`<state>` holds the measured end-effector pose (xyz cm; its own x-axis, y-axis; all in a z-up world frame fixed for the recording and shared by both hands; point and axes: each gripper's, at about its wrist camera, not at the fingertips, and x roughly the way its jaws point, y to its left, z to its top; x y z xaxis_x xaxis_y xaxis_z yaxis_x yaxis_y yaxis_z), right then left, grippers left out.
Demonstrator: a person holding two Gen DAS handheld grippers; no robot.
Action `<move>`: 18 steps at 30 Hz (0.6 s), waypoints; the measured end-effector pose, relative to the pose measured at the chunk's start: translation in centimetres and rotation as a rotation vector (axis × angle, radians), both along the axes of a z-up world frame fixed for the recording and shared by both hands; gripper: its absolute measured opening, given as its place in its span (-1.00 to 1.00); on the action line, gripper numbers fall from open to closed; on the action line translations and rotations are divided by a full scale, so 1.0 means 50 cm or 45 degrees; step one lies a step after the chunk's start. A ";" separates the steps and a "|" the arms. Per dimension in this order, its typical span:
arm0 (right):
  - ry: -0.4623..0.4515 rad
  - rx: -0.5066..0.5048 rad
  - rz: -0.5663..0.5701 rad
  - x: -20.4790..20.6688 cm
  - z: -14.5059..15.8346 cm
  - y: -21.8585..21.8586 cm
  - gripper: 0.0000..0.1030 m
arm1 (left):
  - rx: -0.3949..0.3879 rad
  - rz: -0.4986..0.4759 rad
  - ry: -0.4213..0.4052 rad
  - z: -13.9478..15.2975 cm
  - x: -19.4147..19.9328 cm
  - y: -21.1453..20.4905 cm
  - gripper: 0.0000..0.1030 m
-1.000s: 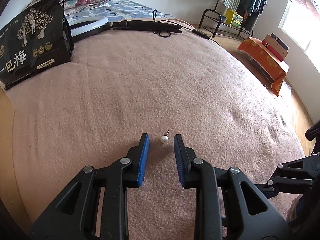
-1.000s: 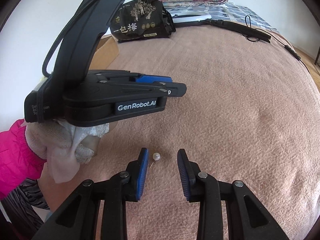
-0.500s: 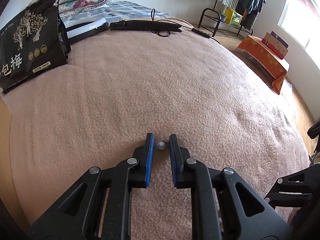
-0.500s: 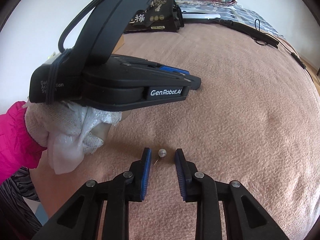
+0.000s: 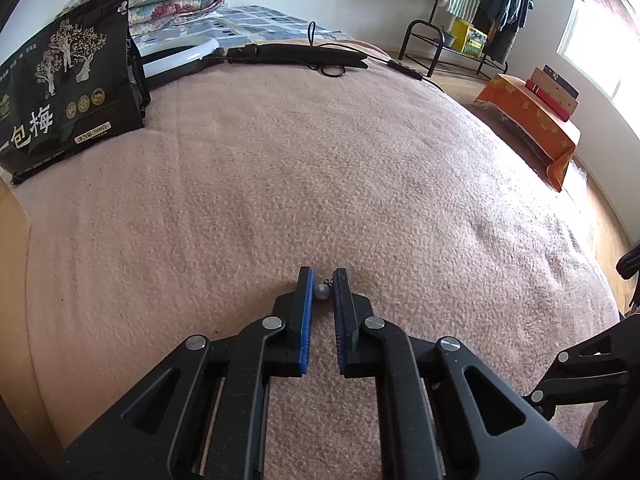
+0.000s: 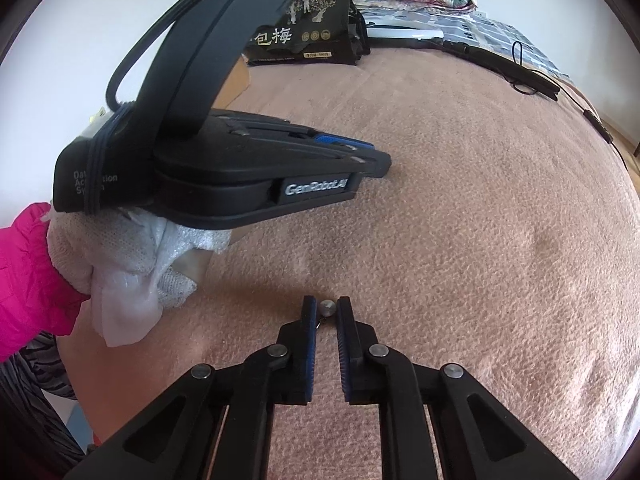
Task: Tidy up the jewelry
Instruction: 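Close the left tool on the small white pearl, then carry the pearl with the left tool over the box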
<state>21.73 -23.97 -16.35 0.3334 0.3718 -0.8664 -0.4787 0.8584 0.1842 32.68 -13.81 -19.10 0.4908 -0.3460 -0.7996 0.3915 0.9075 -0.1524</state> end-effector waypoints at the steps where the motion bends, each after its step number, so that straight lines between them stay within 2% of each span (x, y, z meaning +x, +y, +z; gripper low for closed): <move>1: -0.002 0.000 -0.006 -0.001 0.002 -0.002 -0.86 | -0.004 0.009 0.002 0.002 -0.001 0.005 -0.85; 9: -0.041 -0.011 -0.050 -0.009 0.030 -0.020 -0.86 | -0.042 0.080 -0.016 0.045 -0.012 0.049 -0.85; 18: -0.127 0.012 -0.112 -0.028 0.105 -0.029 -0.86 | -0.074 0.117 -0.097 0.134 -0.061 0.093 -0.85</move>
<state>20.31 -25.40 -11.12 0.4492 0.3454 -0.8240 -0.4181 0.8963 0.1478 29.65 -9.16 -12.42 0.5809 -0.3416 -0.7388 0.3193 0.9306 -0.1792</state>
